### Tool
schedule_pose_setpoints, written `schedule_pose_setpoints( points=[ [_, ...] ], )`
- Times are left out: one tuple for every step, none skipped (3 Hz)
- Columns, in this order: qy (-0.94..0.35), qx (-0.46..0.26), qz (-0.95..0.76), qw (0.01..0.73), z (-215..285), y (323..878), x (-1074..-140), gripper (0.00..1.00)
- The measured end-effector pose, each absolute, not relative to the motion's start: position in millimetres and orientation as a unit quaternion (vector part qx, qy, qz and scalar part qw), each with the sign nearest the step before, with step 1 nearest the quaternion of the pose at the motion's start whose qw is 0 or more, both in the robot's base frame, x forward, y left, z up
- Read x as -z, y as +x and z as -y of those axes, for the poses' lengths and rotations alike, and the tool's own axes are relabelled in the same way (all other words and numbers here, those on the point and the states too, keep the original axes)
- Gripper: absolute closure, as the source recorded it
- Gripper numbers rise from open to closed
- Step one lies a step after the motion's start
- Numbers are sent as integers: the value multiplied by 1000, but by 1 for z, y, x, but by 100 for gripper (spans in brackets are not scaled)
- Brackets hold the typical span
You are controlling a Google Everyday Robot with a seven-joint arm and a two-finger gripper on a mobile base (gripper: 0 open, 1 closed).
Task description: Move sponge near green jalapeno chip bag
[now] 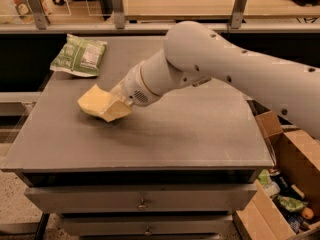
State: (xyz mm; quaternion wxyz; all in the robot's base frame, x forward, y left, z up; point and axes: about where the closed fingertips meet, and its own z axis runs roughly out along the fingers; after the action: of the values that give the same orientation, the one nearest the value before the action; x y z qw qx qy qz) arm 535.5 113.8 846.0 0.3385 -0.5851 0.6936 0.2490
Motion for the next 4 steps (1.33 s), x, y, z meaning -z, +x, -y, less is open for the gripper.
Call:
schedule_pose_setpoints(
  points=[
    [-584,-243,-692,349,-118,571,-858,100],
    [-583,-244,-690,352,-129,607,-863,100],
    [-580,-252,-694,345,-139,634,-858,100],
    [-577,-262,-697,336,-151,652,-850,82]
  ],
)
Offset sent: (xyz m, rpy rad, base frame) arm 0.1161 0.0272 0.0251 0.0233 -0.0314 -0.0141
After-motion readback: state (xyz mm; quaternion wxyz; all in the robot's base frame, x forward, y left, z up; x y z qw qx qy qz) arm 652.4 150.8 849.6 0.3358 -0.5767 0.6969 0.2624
